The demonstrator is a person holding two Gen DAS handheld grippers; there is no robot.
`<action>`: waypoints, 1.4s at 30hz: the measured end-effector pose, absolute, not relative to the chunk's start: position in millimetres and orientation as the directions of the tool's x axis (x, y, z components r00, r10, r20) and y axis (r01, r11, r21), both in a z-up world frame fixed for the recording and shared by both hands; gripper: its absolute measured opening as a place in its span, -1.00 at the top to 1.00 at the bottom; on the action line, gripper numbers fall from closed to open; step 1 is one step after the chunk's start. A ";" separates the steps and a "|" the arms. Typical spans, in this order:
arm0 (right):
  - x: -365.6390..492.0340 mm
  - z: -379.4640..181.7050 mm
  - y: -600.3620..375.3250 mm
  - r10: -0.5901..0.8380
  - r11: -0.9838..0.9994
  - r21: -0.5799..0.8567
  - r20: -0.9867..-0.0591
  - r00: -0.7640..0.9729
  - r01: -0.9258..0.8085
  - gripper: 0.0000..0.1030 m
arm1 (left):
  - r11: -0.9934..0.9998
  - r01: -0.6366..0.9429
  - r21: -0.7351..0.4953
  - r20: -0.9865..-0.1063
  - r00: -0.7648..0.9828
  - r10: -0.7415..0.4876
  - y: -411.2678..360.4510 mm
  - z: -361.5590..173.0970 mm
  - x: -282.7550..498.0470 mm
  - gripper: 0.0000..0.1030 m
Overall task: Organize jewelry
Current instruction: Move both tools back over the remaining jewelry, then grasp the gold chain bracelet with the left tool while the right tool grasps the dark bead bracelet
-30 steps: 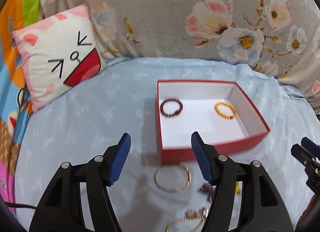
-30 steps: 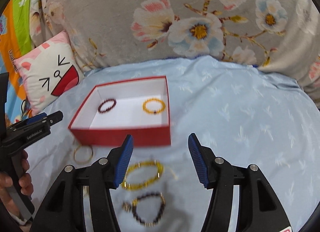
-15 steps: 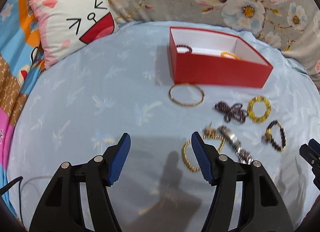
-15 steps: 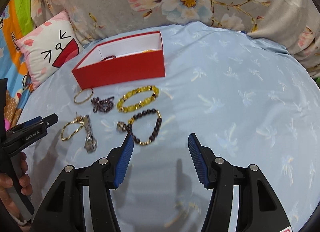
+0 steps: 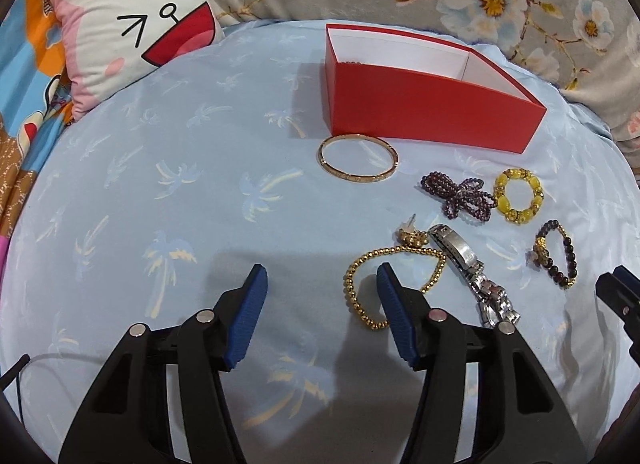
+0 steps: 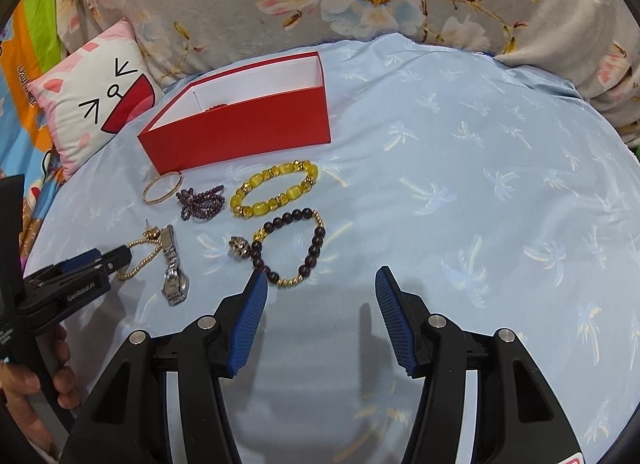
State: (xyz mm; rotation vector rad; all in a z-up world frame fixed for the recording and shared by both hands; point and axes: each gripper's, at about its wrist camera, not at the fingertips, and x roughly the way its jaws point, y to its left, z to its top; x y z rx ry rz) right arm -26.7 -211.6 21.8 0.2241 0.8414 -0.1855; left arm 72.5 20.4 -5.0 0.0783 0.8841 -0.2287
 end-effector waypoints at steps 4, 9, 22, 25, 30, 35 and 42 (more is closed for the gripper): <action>-12.7 19.9 -211.5 -0.080 0.961 0.114 -0.755 0.650 0.251 0.07 | 0.971 0.240 -0.011 -0.769 0.618 -0.161 17.5 -6.2 71.1 0.01; 3.0 9.8 -211.1 -0.086 0.962 0.099 -0.776 0.625 0.256 0.28 | 0.968 0.249 -0.003 -0.763 0.625 -0.163 17.1 -6.1 69.1 0.18; 8.2 -1.2 -213.3 -0.110 0.959 0.077 -0.784 0.611 0.273 0.79 | 0.957 0.291 -0.015 -0.758 0.621 -0.201 12.7 -5.2 67.0 0.74; 7.4 -1.1 -215.8 -0.099 0.958 0.092 -0.783 0.614 0.273 0.83 | 0.953 0.302 -0.017 -0.757 0.619 -0.210 10.5 -5.3 65.6 0.90; 3.6 0.2 -218.1 -0.091 0.955 0.106 -0.783 0.615 0.277 0.85 | 0.950 0.307 -0.050 -0.758 0.608 -0.236 13.1 -4.3 63.3 0.93; -4.9 9.3 -220.7 -0.077 0.950 0.136 -0.771 0.632 0.281 0.85 | 0.942 0.326 -0.087 -0.743 0.608 -0.279 15.5 6.3 58.3 0.93; -16.1 33.0 -221.9 -0.051 0.947 0.177 -0.742 0.668 0.269 0.85 | 0.924 0.362 -0.124 -0.707 0.621 -0.339 13.8 36.4 47.5 0.93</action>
